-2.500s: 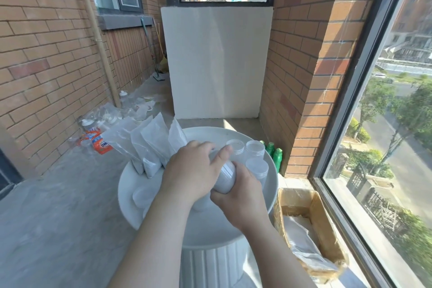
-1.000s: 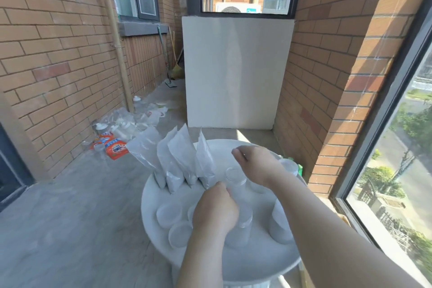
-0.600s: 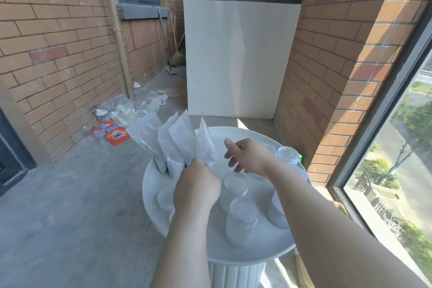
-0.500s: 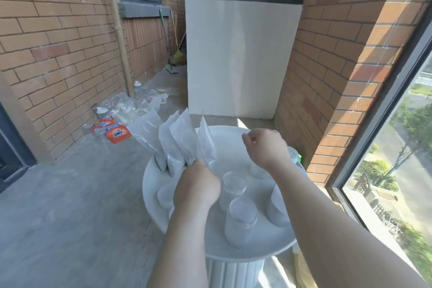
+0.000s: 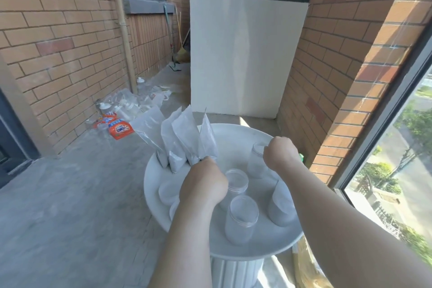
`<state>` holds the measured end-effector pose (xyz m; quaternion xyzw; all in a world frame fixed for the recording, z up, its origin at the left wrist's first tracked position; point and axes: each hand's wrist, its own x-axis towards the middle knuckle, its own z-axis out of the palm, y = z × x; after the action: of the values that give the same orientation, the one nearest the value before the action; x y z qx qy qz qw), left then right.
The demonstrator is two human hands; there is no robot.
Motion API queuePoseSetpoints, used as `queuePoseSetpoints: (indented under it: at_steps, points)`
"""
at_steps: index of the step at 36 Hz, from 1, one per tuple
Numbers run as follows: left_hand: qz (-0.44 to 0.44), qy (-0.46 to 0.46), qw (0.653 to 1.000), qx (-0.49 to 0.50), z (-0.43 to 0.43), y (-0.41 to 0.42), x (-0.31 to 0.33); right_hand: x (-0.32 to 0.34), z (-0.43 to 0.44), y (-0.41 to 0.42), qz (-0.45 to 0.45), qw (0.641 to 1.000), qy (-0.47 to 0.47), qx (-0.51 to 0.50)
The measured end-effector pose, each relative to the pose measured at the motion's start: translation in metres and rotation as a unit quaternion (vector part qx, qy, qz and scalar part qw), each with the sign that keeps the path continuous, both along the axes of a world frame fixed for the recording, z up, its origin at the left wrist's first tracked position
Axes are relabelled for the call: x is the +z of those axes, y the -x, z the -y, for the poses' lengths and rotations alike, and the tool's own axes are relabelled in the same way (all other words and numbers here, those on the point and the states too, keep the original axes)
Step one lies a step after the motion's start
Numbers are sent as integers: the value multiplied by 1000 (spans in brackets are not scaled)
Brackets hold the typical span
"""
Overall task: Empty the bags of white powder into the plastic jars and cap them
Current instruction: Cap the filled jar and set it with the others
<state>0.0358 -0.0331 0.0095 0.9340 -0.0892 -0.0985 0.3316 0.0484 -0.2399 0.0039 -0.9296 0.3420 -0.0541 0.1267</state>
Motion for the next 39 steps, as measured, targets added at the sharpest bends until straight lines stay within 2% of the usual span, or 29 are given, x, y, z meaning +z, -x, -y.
queuePoseSetpoints:
  at_steps: [9, 12, 15, 17, 19, 21, 23, 26, 29, 33, 39]
  points:
    - [1, 3, 1000, 14, -1, -2, 0, -6, -21, -13, 53, 991, -46, 115]
    - [4, 3, 1000, 15, -2, -3, -1, -8, -26, -15, 64, 981, -30, 180]
    - [6, 0, 1000, 19, -2, -3, -2, -9, -26, -7, 96, 972, 30, 213]
    - [9, -3, 1000, 20, -3, -5, -3, -7, -22, 2, 147, 970, 85, 172]
    - [10, -8, 1000, 21, -3, -6, -2, -4, -18, 13, 131, 978, 121, 107]
    - [10, -9, 1000, 23, -3, -6, -1, -1, -19, 24, 15, 993, 115, 24]
    - [12, -7, 1000, 25, -3, -5, 0, -2, -23, 34, -99, 991, 68, -50]
    - [14, -4, 1000, 27, -1, -3, 1, -15, -26, 45, -147, 985, -16, -84]
    - [14, -6, 1000, 25, 2, 0, 1, -29, -28, 54, -134, 987, -28, -87]
    - [12, -7, 1000, 17, 5, 2, 1, -36, -25, 54, -79, 995, 48, -45]
    - [12, -9, 1000, 13, 7, 3, 2, -34, 0, 37, -28, 999, 37, -5]
